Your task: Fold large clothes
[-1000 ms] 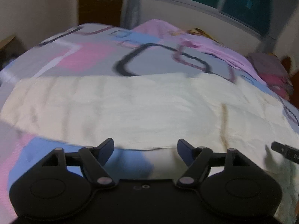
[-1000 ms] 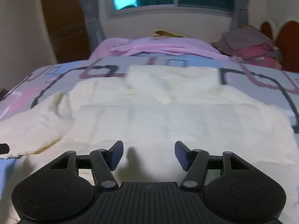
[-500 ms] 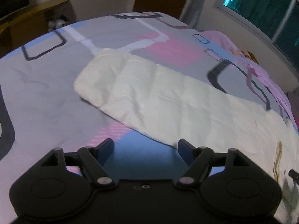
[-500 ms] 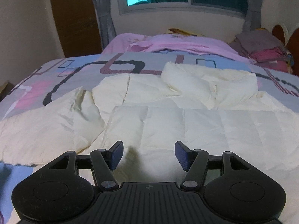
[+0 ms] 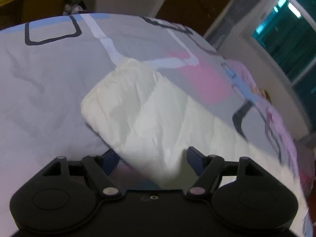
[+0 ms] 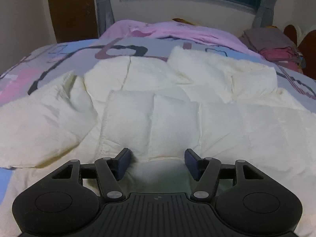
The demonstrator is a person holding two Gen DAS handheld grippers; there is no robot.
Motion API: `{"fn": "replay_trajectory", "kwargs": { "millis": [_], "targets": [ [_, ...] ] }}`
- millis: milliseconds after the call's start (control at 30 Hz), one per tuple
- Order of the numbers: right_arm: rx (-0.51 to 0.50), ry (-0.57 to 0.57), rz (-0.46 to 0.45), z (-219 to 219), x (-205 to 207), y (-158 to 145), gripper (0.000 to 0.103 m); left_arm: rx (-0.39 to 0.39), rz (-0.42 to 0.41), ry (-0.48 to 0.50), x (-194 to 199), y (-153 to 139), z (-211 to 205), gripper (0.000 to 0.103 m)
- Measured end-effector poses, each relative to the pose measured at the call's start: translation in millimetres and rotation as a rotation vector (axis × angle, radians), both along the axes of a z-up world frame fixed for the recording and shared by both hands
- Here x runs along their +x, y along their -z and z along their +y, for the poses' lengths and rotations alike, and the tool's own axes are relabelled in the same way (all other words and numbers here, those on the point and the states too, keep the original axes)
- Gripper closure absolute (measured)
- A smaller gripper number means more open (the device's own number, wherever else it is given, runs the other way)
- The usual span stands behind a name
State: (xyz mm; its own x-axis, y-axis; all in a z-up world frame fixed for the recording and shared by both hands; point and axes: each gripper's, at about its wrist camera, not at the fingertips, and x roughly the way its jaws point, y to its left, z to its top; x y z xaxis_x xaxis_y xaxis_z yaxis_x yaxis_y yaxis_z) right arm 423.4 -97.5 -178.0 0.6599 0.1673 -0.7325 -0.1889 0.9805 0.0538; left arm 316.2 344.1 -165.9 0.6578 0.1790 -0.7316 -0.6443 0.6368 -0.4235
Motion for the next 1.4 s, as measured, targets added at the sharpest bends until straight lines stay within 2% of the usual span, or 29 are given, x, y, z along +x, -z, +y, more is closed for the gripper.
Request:
{"fn": "replay_trajectory", "kwargs": {
  "millis": [33, 100, 233, 300, 333, 467, 600, 733, 933, 1067, 1200, 1267, 1333, 1400],
  "targets": [
    [0.001, 0.005, 0.002, 0.3, 1.0, 0.4, 0.042, 0.001, -0.007, -0.010, 0.7, 0.6, 2.4, 0.041],
    [0.001, 0.011, 0.005, 0.5, 2.2, 1.4, 0.042, 0.014, -0.015, -0.030, 2.2, 2.6, 6.3, 0.066],
    [-0.005, 0.018, 0.007, 2.3, 2.4, 1.2, 0.042, 0.001, -0.034, -0.040, 1.8, 4.9, 11.5, 0.080],
    [-0.007, 0.019, 0.008, 2.8, 2.4, 1.3, 0.042, 0.004, -0.047, -0.026, 2.4, 2.5, 10.9, 0.092],
    [-0.007, 0.018, 0.009, 3.0, 2.7, 1.2, 0.042, 0.004, -0.058, -0.016, 2.8, -0.6, 9.6, 0.094],
    [-0.009, 0.012, 0.013, 3.4, 3.8, 0.7, 0.042, 0.048, -0.133, 0.058, 6.6, -28.9, -6.2, 0.095],
    [0.040, 0.009, 0.022, -5.1, 5.1, -10.3, 0.042, 0.122, -0.229, 0.197, 18.4, -70.4, -46.1, 0.095],
    [0.098, 0.014, -0.032, -26.8, -6.2, -29.7, 0.042, 0.153, -0.306, 0.387, 38.4, -102.6, -110.7, 0.095],
    [0.167, 0.054, -0.076, -84.2, -29.9, -53.9, 0.042, 0.139, -0.355, 0.671, 73.1, -118.8, -231.2, 0.095],
    [0.182, 0.124, -0.090, -136.0, -45.7, -63.5, 0.042, 0.151, -0.344, 0.835, 92.1, -108.0, -311.2, 0.095],
    [0.179, 0.191, -0.073, -184.6, -56.8, -63.1, 0.042, 0.164, -0.256, 0.999, 107.2, -67.0, -380.7, 0.095],
    [0.180, 0.204, -0.064, -201.0, -61.1, -61.8, 0.042, 0.197, -0.199, 1.060, 107.2, -44.5, -406.6, 0.095],
    [0.199, 0.217, -0.059, -212.1, -63.7, -61.7, 0.042, 0.242, -0.147, 1.108, 106.1, -26.0, -424.7, 0.090],
    [0.230, 0.211, -0.059, -217.3, -65.6, -63.5, 0.042, 0.294, -0.104, 1.132, 95.8, -12.8, -434.8, 0.079]
  ]
}}
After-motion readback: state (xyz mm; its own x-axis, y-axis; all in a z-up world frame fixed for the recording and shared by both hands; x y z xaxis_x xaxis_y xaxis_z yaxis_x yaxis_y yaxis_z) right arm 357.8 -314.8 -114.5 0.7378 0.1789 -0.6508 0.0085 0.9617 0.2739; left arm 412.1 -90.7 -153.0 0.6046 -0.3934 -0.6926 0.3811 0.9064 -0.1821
